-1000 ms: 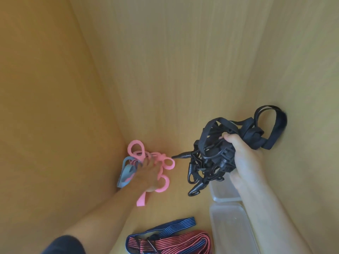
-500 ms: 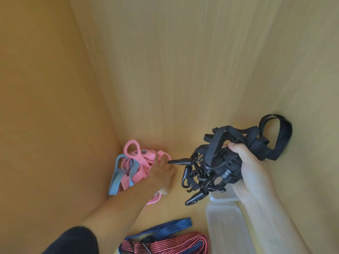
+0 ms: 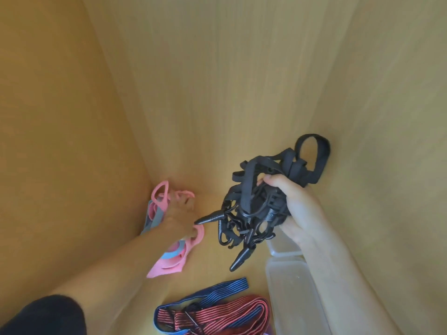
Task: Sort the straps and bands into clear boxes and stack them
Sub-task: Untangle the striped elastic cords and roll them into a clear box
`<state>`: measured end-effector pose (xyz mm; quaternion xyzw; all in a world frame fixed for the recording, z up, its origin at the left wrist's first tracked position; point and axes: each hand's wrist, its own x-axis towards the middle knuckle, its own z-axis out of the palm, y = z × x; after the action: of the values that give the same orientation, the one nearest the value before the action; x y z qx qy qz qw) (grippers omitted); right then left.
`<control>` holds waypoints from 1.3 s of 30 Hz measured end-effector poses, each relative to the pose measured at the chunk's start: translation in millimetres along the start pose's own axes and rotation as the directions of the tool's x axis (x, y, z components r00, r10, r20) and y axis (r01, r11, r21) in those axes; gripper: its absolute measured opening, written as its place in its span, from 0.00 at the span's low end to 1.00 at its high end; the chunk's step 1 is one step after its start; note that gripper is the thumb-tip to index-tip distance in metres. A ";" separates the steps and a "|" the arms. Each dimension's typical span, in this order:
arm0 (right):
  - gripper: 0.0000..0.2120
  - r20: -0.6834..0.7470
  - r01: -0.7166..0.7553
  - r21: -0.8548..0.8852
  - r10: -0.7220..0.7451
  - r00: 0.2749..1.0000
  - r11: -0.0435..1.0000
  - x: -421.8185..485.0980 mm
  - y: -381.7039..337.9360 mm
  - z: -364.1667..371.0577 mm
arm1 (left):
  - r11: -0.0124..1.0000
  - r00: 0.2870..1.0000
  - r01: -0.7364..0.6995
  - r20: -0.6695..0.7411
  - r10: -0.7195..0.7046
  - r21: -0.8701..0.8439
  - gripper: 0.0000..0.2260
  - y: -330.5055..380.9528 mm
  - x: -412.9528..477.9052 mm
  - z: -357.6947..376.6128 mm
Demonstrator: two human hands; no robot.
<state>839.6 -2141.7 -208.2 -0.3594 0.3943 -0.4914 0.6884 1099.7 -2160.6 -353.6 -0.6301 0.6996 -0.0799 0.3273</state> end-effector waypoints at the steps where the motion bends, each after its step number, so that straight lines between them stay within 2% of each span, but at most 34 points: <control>1: 0.05 0.022 -0.027 -0.016 0.027 0.999 1.000 4.7 1.2 1.2 | 1.000 1.000 0.029 -0.007 -0.029 -0.003 0.31 -11.0 -1.4 6.1; 3: 0.11 0.051 -0.078 -0.076 0.082 0.995 0.994 14.1 4.1 5.5 | 0.996 0.996 0.090 -0.018 -0.090 0.020 0.32 -31.0 -3.0 16.1; 5: 0.12 0.041 -0.108 -0.153 0.115 0.993 0.982 25.6 9.8 9.4 | 0.990 0.989 0.138 -0.053 -0.137 0.005 0.31 -41.3 -2.3 21.8; 8: 0.11 -0.004 -0.129 -0.304 0.134 0.991 0.944 46.2 25.6 14.5 | 0.980 0.981 0.154 -0.098 -0.167 -0.127 0.31 -36.0 0.2 22.3; 11: 0.09 -0.063 -0.105 -0.445 0.086 0.994 0.889 71.2 50.3 15.6 | 0.942 0.986 0.132 -0.054 -0.156 -0.310 0.34 -23.2 5.0 26.4; 13: 0.08 -0.063 -0.060 -0.523 0.031 0.998 0.850 85.3 68.1 14.9 | 0.851 0.989 0.108 -0.029 -0.143 -0.514 0.36 -19.2 5.5 27.2; 15: 0.11 -0.049 -0.031 -0.585 0.003 0.999 0.810 95.4 87.4 13.2 | 0.729 0.989 0.099 -0.013 -0.147 -0.677 0.40 -19.4 1.7 25.3; 17: 0.13 -0.046 -0.033 -0.640 0.005 0.999 0.768 102.3 105.9 10.4 | 0.558 0.983 0.113 0.010 -0.183 -0.822 0.43 -21.8 -7.1 20.7; 19: 0.14 -0.057 -0.056 -0.673 0.024 0.998 0.737 109.1 120.9 7.1 | 0.352 0.963 0.094 -0.004 -0.269 -0.931 0.41 -22.8 -18.9 15.0; 21: 0.13 -0.084 -0.098 -0.688 0.056 0.995 0.719 114.6 131.4 4.1 | 0.218 0.922 0.012 -0.074 -0.381 -0.976 0.33 -16.1 -36.9 5.6; 24: 0.13 -0.176 -0.213 -0.661 0.127 0.976 0.720 119.1 145.4 -0.1 | 0.240 0.790 -0.147 -0.260 -0.555 -0.959 0.19 13.2 -71.9 -13.2; 25: 0.14 -0.196 -0.243 -0.640 0.151 0.969 0.729 120.1 149.7 -1.5 | 0.223 0.771 -0.184 -0.282 -0.571 -0.957 0.18 27.1 -83.6 -19.3; 27: 0.22 -0.189 -0.261 -0.626 0.182 0.965 0.735 119.8 152.9 -2.4 | 0.108 0.833 -0.212 -0.238 -0.500 -0.971 0.19 55.3 -101.9 -24.1; 29: 0.38 -0.168 -0.272 -0.644 0.215 0.962 0.715 117.8 150.1 -2.9 | 0.000 0.922 -0.165 -0.155 -0.355 -0.986 0.21 79.1 -108.5 -19.0; 30: 0.44 -0.175 -0.290 -0.655 0.232 0.957 0.698 115.6 146.4 -3.3 | 0.001 0.947 -0.139 -0.133 -0.293 -0.990 0.23 88.8 -108.1 -15.2; 32: 0.46 -0.167 -0.285 -0.687 0.236 0.957 0.669 108.3 137.0 -5.3 | 0.073 0.962 -0.104 -0.119 -0.246 -0.992 0.26 101.5 -104.3 -9.1; 36: 0.29 -0.052 -0.155 -0.785 0.186 0.981 0.600 80.6 113.5 -19.6 | 0.113 0.947 -0.070 -0.102 -0.304 -0.991 0.29 107.1 -92.8 -5.7; 39: 0.24 -0.054 -0.110 -0.854 0.123 0.991 0.509 56.4 110.3 -34.6 | 0.096 0.941 -0.026 -0.057 -0.333 -0.995 0.30 105.9 -84.0 -6.0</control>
<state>863.6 -2171.1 -331.1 -0.6271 0.6033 -0.1847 0.4568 1007.9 -2063.5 -374.5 -0.7388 0.5402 0.2867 -0.2832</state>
